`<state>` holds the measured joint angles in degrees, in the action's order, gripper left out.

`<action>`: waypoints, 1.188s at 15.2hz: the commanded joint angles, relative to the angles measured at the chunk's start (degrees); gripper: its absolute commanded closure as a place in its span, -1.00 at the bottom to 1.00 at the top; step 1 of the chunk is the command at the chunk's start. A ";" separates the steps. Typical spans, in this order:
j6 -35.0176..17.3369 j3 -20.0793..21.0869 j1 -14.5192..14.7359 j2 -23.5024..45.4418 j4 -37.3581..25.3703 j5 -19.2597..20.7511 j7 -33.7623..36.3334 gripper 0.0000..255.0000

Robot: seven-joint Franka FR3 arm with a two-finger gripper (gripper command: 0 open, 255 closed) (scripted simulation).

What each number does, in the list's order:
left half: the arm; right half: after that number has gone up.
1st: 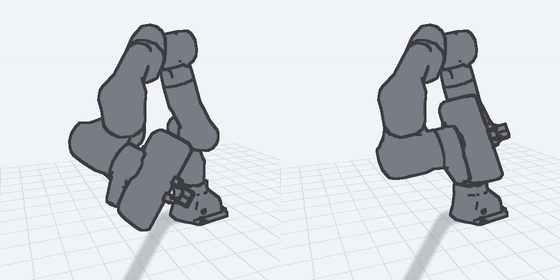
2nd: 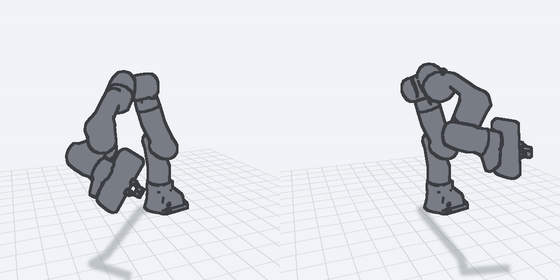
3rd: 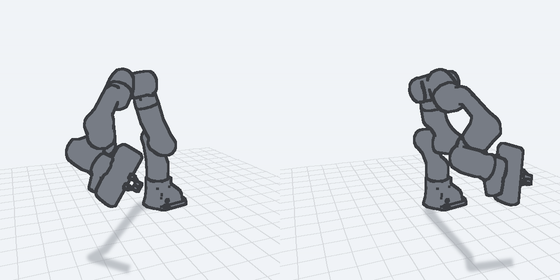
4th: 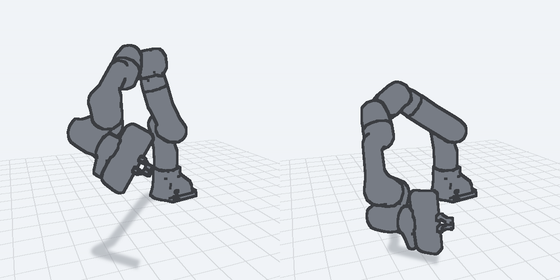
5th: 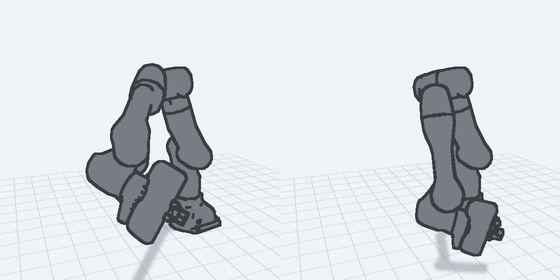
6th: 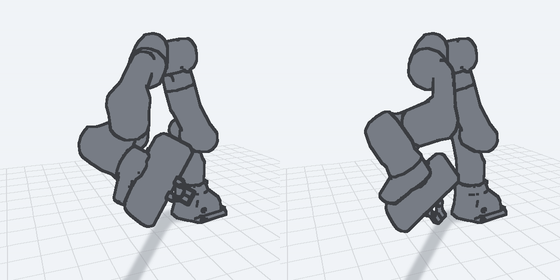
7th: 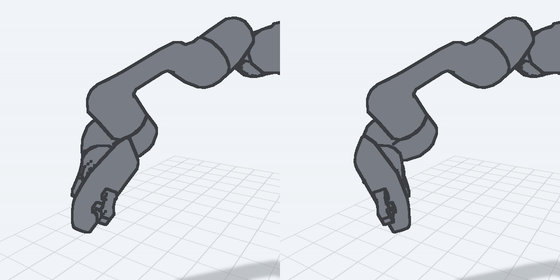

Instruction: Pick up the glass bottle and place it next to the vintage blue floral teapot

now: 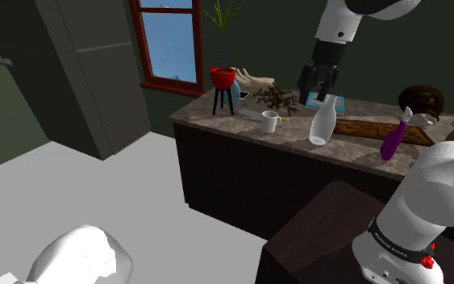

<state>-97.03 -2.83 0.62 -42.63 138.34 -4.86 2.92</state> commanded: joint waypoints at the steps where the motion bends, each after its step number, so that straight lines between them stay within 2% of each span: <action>1: 0.00 0.00 0.00 0.00 0.00 0.00 0.00 -1.00; 11: -8.41 -10.43 -4.97 6.71 0.37 7.64 -11.86 -1.00; 18: -14.71 -17.94 -7.18 14.89 -3.13 10.43 -20.19 -1.00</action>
<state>-110.65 -19.66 -6.18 -28.64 135.30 5.17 -15.95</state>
